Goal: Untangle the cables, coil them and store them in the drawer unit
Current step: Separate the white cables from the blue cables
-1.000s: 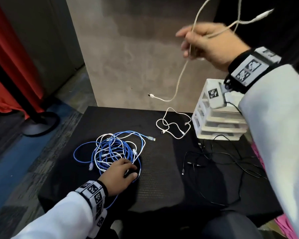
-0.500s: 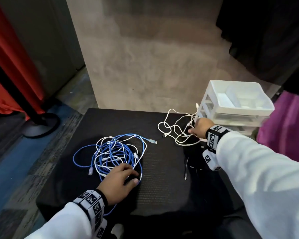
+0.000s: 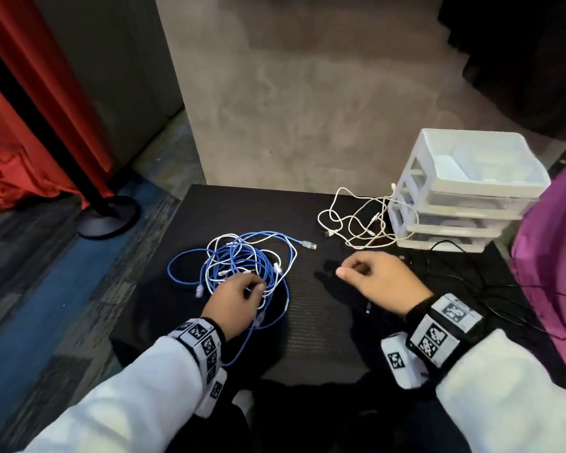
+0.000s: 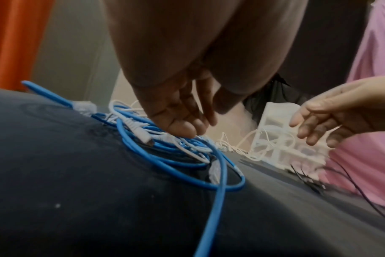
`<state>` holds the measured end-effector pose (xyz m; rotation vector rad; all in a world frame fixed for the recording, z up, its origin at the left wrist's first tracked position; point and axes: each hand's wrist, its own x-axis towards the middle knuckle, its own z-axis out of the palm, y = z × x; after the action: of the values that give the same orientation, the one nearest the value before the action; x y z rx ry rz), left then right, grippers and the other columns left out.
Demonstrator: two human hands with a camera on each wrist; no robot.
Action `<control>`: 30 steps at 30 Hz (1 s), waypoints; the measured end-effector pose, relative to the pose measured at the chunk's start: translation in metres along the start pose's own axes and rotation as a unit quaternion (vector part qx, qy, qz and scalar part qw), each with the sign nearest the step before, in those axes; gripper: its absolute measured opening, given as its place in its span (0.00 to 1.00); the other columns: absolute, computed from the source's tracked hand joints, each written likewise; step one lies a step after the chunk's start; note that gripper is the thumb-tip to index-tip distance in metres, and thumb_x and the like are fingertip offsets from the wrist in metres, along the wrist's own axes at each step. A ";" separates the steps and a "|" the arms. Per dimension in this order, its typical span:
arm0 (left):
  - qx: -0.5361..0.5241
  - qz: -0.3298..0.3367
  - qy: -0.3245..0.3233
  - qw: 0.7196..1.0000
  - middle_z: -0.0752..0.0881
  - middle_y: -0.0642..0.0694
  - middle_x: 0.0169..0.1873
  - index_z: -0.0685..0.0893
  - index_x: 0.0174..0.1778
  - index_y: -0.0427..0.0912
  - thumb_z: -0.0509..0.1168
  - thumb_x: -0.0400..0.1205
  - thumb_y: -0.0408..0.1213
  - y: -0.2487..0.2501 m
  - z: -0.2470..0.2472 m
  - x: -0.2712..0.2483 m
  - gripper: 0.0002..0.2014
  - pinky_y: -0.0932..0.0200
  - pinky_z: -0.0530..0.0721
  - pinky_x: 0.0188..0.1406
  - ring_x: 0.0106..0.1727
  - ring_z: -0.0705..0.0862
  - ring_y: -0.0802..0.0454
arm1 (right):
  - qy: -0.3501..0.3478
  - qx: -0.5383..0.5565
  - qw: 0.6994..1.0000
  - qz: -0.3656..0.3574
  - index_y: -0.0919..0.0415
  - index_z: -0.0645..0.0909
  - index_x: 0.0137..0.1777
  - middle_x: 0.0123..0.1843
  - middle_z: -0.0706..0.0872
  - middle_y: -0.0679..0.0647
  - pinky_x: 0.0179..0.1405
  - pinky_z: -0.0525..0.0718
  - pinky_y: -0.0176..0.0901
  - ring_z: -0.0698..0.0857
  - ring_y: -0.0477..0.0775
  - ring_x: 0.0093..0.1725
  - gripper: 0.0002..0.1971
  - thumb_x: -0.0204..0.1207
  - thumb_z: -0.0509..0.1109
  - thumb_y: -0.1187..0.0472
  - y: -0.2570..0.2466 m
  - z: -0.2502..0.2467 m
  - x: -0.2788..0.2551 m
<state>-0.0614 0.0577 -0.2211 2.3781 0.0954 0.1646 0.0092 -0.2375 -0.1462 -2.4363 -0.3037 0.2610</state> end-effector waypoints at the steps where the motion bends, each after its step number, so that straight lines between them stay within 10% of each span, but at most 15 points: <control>1: 0.008 0.006 -0.019 1.000 0.89 0.52 0.49 0.91 0.52 0.50 0.66 0.85 0.46 0.005 0.003 0.000 0.09 0.55 0.83 0.59 0.52 0.87 0.53 | -0.009 0.015 1.000 -0.002 0.46 0.89 0.44 0.40 0.92 0.41 0.54 0.87 0.45 0.89 0.41 0.44 0.09 0.77 0.77 0.42 0.001 0.016 -0.005; 9: 0.179 -0.051 -0.085 0.979 0.79 0.51 0.67 0.84 0.62 0.56 0.67 0.85 0.46 0.039 0.042 0.048 0.10 0.46 0.83 0.67 0.63 0.86 0.45 | -0.010 0.099 0.995 -0.032 0.49 0.90 0.47 0.40 0.92 0.42 0.53 0.84 0.43 0.88 0.41 0.42 0.09 0.82 0.74 0.46 -0.018 0.096 -0.045; 18: 0.046 0.016 -0.019 0.999 0.86 0.46 0.41 0.76 0.43 0.54 0.60 0.83 0.33 0.060 0.002 0.056 0.09 0.45 0.85 0.48 0.43 0.86 0.42 | 0.039 0.136 0.990 -0.014 0.43 0.88 0.46 0.40 0.91 0.39 0.55 0.88 0.55 0.90 0.43 0.42 0.05 0.82 0.73 0.47 0.014 0.052 -0.050; 20: -0.055 0.057 0.006 0.997 0.87 0.46 0.38 0.77 0.48 0.52 0.58 0.88 0.32 0.084 -0.025 0.048 0.09 0.46 0.85 0.40 0.35 0.85 0.45 | 0.093 0.144 0.984 -0.056 0.43 0.88 0.54 0.44 0.90 0.40 0.58 0.87 0.54 0.88 0.42 0.44 0.04 0.83 0.74 0.52 -0.008 0.036 -0.042; 24: -0.068 0.173 0.011 0.983 0.85 0.49 0.38 0.82 0.51 0.53 0.61 0.89 0.32 0.132 -0.078 0.042 0.10 0.59 0.81 0.37 0.32 0.80 0.58 | 0.168 0.174 0.954 -0.176 0.36 0.65 0.86 0.73 0.75 0.42 0.56 0.85 0.33 0.87 0.44 0.48 0.36 0.83 0.75 0.57 -0.073 0.000 -0.024; 28: -0.042 0.226 0.029 0.973 0.87 0.51 0.38 0.85 0.53 0.53 0.64 0.89 0.37 0.145 -0.107 0.046 0.06 0.56 0.82 0.44 0.38 0.84 0.51 | 0.106 0.136 0.965 -0.198 0.49 0.90 0.53 0.44 0.92 0.46 0.52 0.86 0.50 0.88 0.47 0.41 0.07 0.87 0.70 0.54 -0.110 -0.022 -0.005; 30: -0.017 0.219 0.041 0.975 0.87 0.51 0.37 0.85 0.53 0.53 0.65 0.89 0.42 0.137 -0.118 0.048 0.03 0.51 0.83 0.45 0.39 0.84 0.52 | 0.115 0.156 0.963 -0.188 0.54 0.88 0.43 0.32 0.89 0.52 0.41 0.81 0.43 0.84 0.45 0.31 0.12 0.88 0.68 0.55 -0.113 -0.036 -0.003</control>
<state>-0.0284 0.0441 -0.0371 2.3251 -0.3926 0.4696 -0.0009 -0.1741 -0.0458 -2.0230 -0.5645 -0.1339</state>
